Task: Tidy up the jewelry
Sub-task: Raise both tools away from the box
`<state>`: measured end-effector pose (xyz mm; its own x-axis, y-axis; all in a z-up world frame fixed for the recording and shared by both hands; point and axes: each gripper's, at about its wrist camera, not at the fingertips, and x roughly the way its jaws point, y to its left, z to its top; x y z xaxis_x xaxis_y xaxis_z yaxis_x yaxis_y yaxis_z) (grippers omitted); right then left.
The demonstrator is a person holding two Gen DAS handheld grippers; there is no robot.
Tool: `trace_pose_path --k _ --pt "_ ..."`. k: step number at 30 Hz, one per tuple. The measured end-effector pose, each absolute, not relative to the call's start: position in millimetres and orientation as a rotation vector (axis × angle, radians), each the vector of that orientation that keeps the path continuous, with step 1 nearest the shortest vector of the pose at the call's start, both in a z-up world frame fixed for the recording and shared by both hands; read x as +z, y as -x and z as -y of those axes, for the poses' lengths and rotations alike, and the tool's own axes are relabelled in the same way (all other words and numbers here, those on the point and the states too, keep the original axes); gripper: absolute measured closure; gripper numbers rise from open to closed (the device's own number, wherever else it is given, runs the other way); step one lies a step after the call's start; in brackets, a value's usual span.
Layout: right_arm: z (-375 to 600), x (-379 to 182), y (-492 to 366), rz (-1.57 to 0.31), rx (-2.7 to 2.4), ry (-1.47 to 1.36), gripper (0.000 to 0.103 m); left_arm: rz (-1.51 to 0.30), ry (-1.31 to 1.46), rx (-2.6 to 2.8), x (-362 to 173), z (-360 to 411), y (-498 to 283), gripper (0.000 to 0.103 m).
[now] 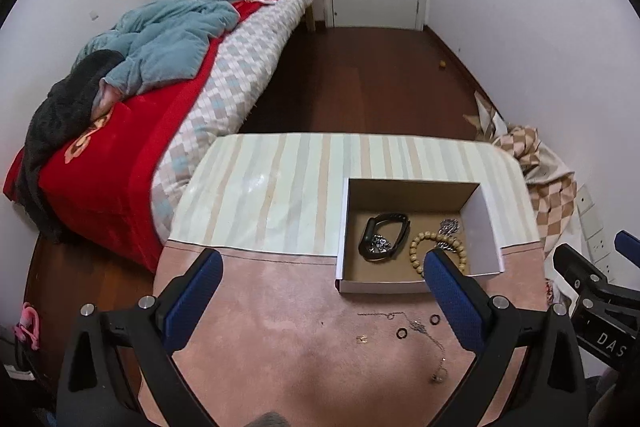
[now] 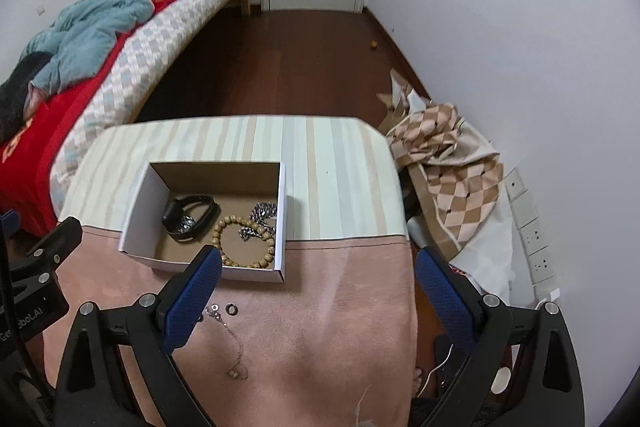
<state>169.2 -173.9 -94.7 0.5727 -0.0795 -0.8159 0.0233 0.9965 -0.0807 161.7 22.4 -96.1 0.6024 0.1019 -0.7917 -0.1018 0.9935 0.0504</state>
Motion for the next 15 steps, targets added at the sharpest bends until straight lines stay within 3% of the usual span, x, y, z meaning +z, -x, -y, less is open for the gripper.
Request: trace_pose_path --k 10,15 --pt "178.4 -50.1 -127.4 -0.871 -0.045 0.019 0.004 -0.855 0.005 0.127 -63.5 -16.7 -128.3 0.0" --pt "181.9 -56.3 -113.5 -0.894 -0.03 -0.001 0.004 -0.838 0.005 0.165 -68.6 -22.6 -114.5 0.0"
